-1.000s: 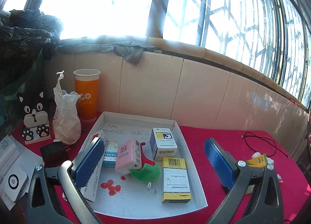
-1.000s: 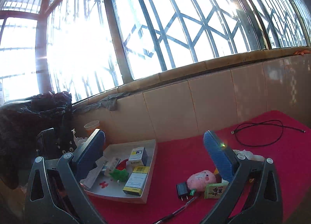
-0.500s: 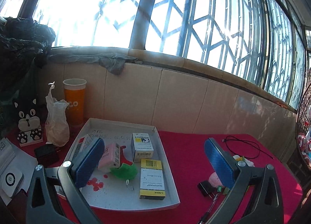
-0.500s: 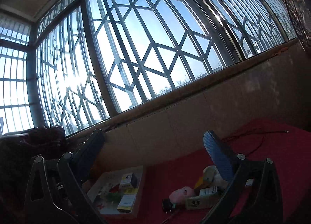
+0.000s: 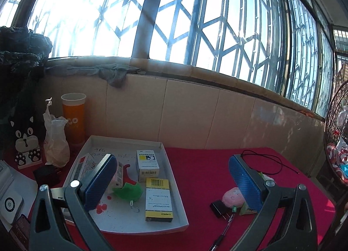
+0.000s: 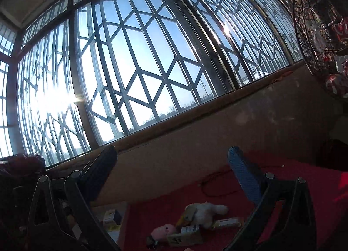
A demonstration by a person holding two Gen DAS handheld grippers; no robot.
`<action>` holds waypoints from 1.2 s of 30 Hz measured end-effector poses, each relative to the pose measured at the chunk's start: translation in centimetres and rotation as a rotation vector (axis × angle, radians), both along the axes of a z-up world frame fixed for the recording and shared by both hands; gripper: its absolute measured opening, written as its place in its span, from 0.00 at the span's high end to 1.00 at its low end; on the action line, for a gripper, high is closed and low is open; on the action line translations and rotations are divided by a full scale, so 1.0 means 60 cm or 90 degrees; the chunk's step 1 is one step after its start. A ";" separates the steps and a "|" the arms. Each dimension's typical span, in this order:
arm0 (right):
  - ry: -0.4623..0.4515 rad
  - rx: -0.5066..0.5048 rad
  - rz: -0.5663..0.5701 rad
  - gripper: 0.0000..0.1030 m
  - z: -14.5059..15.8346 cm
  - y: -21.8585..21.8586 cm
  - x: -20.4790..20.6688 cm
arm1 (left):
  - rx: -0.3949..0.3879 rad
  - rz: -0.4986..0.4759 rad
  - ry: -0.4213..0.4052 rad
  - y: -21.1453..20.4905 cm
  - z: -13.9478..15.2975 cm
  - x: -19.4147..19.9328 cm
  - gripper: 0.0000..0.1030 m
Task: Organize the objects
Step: 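Move both open tools back over the cluttered table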
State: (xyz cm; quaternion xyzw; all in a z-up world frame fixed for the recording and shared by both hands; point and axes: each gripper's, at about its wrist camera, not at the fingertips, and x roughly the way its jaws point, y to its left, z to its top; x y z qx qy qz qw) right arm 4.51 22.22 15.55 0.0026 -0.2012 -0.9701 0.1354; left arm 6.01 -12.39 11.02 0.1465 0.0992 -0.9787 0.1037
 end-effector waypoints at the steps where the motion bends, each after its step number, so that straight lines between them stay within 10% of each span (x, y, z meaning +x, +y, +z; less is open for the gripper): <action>1: -0.006 -0.007 -0.006 0.00 -0.002 0.009 -0.002 | -0.001 -0.007 -0.003 0.006 0.000 -0.002 0.00; 12: -0.014 0.040 -0.049 0.00 -0.003 0.041 0.003 | -0.017 -0.088 -0.043 0.060 -0.021 -0.019 0.00; 28: -0.381 0.058 0.054 0.00 -0.160 0.057 -0.152 | 0.068 -0.130 -0.172 0.044 -0.093 -0.066 0.00; 36: -0.413 0.123 0.104 0.00 -0.205 0.023 -0.192 | 0.008 -0.199 -0.224 0.094 -0.123 -0.085 0.00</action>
